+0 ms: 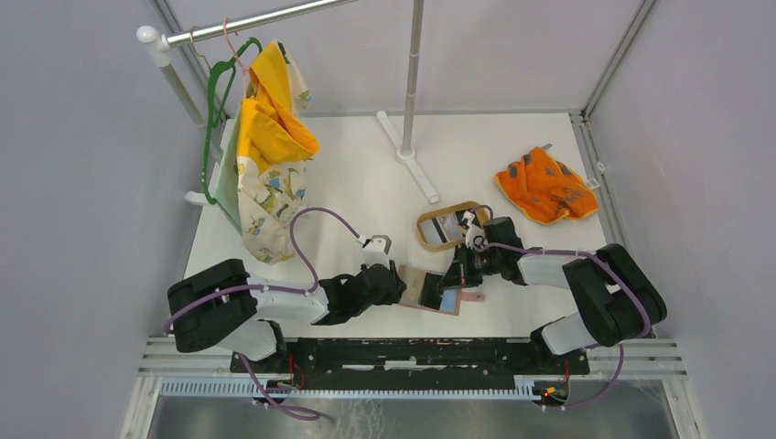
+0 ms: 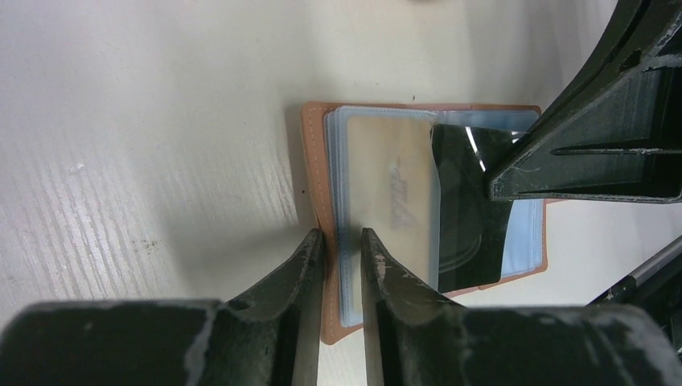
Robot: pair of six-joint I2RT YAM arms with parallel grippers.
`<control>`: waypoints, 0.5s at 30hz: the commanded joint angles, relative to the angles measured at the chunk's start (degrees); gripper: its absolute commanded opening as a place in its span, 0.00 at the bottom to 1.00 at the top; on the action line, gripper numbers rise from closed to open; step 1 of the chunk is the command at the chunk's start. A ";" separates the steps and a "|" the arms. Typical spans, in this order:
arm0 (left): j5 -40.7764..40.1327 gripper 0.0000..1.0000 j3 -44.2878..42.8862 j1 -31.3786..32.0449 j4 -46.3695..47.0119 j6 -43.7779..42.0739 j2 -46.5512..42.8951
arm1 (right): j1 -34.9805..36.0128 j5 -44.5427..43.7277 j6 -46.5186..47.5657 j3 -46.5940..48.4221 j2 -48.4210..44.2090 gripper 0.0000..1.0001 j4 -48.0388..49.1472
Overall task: Put the credit cards into the card holder
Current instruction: Insert the credit card into the card holder.
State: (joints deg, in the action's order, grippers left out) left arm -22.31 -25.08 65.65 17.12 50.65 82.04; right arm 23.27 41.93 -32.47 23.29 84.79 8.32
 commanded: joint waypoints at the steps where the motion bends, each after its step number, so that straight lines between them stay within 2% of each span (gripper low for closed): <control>1: -0.33 0.28 0.23 0.30 -4.56 -1.13 2.15 | -0.34 -6.40 4.43 -0.13 -0.83 0.00 -6.66; 15: 0.77 0.27 0.65 0.30 -2.82 -2.36 2.03 | -0.37 -5.57 2.19 0.91 3.65 0.00 -6.38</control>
State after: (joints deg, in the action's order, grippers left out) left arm -22.37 -25.12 65.65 17.30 50.63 82.13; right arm 22.79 42.85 -31.68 24.18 85.71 6.22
